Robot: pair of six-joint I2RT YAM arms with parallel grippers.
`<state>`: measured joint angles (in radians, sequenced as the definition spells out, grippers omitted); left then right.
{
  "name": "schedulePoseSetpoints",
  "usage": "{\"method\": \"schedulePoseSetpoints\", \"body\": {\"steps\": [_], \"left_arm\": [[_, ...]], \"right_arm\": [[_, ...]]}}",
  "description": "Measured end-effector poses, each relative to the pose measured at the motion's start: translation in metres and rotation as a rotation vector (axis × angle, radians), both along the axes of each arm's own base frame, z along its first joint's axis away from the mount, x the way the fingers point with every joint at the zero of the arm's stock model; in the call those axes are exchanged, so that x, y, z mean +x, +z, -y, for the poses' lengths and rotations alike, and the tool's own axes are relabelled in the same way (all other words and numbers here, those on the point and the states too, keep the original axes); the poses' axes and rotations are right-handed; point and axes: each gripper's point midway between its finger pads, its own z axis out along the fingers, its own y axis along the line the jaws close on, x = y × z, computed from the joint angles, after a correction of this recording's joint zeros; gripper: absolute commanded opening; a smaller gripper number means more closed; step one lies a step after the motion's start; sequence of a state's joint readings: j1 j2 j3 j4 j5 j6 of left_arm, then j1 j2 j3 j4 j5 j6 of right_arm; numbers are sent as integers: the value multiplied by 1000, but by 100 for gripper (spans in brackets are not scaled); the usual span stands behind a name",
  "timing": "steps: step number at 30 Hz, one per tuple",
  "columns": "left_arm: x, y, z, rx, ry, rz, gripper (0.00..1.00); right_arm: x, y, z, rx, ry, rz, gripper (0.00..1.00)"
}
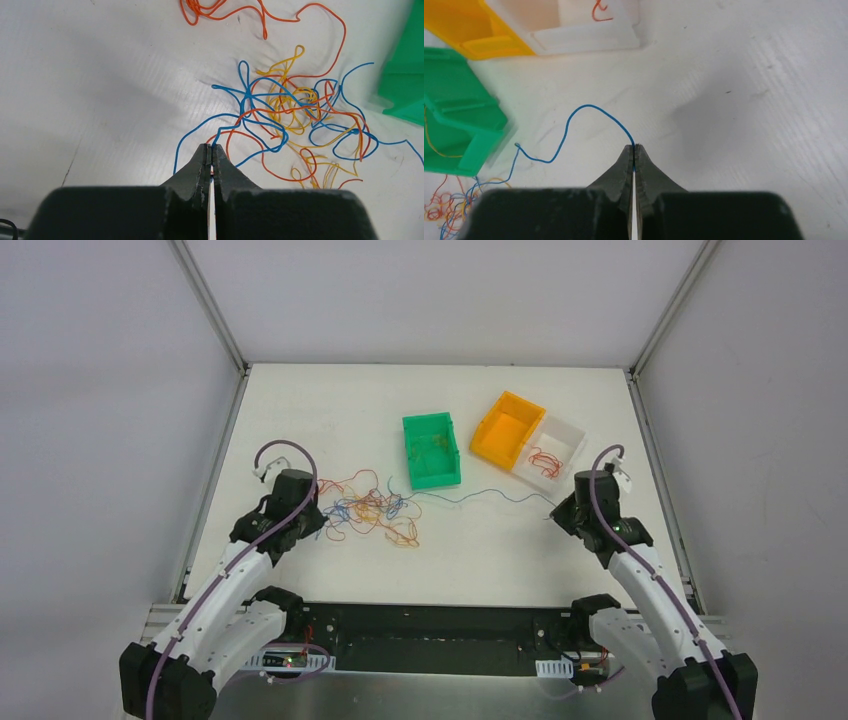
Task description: Untangle the cables
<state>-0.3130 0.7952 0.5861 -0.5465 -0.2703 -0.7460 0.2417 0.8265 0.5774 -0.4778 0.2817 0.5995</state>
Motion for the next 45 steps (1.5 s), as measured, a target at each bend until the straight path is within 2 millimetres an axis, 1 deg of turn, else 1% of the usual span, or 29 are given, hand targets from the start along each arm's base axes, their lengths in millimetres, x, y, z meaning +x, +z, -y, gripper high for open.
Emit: {"method": "schedulePoseSetpoints", "body": {"steps": [1,2,3,5,6,7,9,10,12,14,17,20,22,23,25,27,31,36,37,38,41,42,45], "left_arm": [[1,0,1,-1,-3,-3,0],[1,0,2,-2,-7,-8,0],[2,0,4,-7,-16,-15,0],[3,0,8,-14,-32,-28,0],[4,0,10,-19,-47,-35,0],[5,-1,12,-21,-60,-40,0],[6,-2,17,-31,-83,-53,0],[6,-3,19,-33,-94,-59,0],[6,-5,22,-41,-115,-68,0],[6,-5,26,-51,-133,-70,0],[7,-4,29,-58,-152,-66,1],[7,-4,29,-53,-163,-64,1],[7,-4,29,-50,-167,-64,1],[7,-4,29,-48,-169,-63,1],[7,-3,28,-43,-175,-61,1],[7,-2,28,-40,-179,-56,1],[7,-2,28,-38,-183,-53,1],[7,-1,28,-37,-184,-52,1],[7,-1,28,-37,-184,-52,1],[7,-1,28,-37,-184,-51,1],[7,-1,28,-36,-185,-51,1],[7,-1,27,-34,-184,-51,0],[8,-1,24,-22,-172,-47,0]], "right_arm": [[0,-1,-8,20,43,-7,2],[0,-1,-16,46,85,-12,9],[1,-1,-28,82,142,-15,18],[1,-3,-50,138,239,-25,48],[0,-5,-61,147,295,-34,58],[-3,-8,-73,151,354,-49,62],[-13,-13,-98,130,478,-81,67],[-16,-13,-109,118,528,-91,68],[-20,-9,-134,90,639,-90,68],[-19,0,-157,69,725,-71,68],[-8,11,-189,36,814,-43,68],[7,14,-219,-10,873,-30,68],[16,11,-234,-51,899,-33,70],[21,7,-242,-74,910,-38,73],[28,-2,-252,-114,932,-53,78],[33,-14,-259,-149,955,-76,79],[40,-38,-263,-205,998,-128,73],[50,-56,-271,-250,1035,-158,55],[51,-58,-273,-255,1041,-159,49],[53,-60,-275,-256,1047,-158,40],[56,-67,-279,-264,1061,-159,6],[56,-69,-279,-267,1063,-164,0],[57,-71,-277,-270,1051,-161,0]]}}
